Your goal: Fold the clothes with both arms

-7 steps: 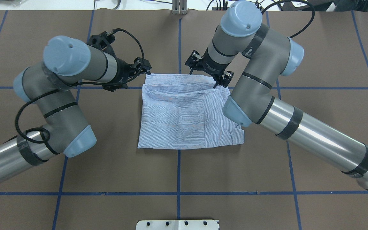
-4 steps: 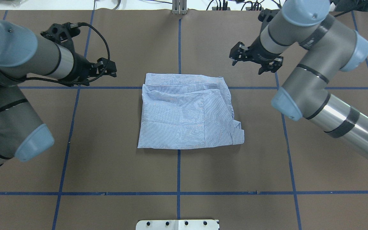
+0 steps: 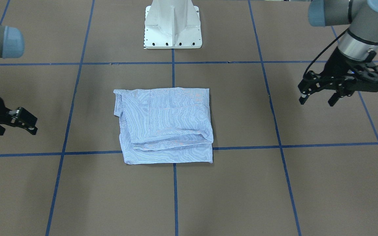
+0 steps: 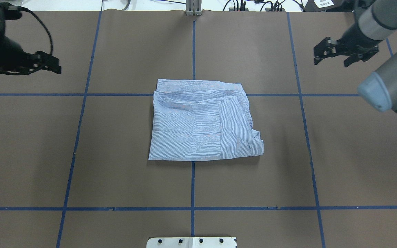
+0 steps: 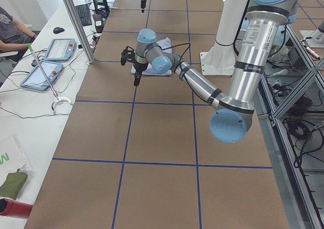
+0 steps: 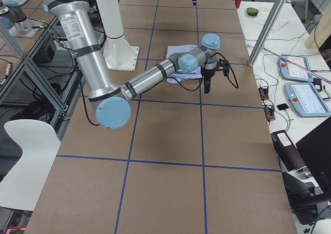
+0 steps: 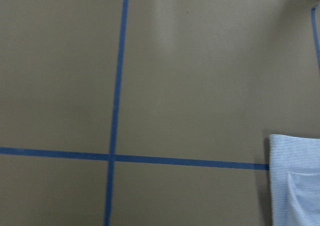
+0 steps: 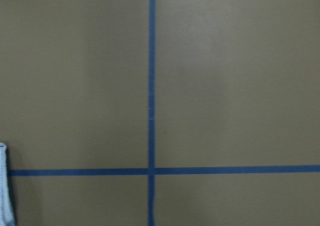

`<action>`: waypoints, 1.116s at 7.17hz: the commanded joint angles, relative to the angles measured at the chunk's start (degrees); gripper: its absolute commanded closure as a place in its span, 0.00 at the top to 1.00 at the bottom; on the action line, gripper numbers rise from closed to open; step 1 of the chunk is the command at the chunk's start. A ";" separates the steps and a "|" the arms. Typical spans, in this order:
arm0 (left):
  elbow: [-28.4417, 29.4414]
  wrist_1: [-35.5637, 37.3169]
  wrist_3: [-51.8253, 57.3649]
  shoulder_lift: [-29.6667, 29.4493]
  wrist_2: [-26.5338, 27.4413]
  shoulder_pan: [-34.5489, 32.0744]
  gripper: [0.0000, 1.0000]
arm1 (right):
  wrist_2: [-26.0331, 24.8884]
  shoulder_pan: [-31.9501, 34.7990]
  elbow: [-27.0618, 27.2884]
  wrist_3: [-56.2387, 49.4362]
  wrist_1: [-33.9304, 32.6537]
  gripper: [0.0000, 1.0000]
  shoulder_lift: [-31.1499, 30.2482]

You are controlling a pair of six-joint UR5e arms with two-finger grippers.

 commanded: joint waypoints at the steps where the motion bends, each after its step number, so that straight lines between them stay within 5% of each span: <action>1: 0.31 0.75 23.17 6.97 -2.89 -9.96 1.00 | 4.13 8.20 -0.86 -18.54 -0.32 1.00 -8.34; 5: 1.80 0.06 36.52 19.27 -5.42 -18.95 1.00 | 7.78 16.04 -1.75 -33.82 -0.32 1.00 -19.08; 8: 4.08 -5.27 33.63 18.68 -6.41 -21.68 1.00 | 7.46 19.63 -2.10 -33.64 0.38 1.00 -22.76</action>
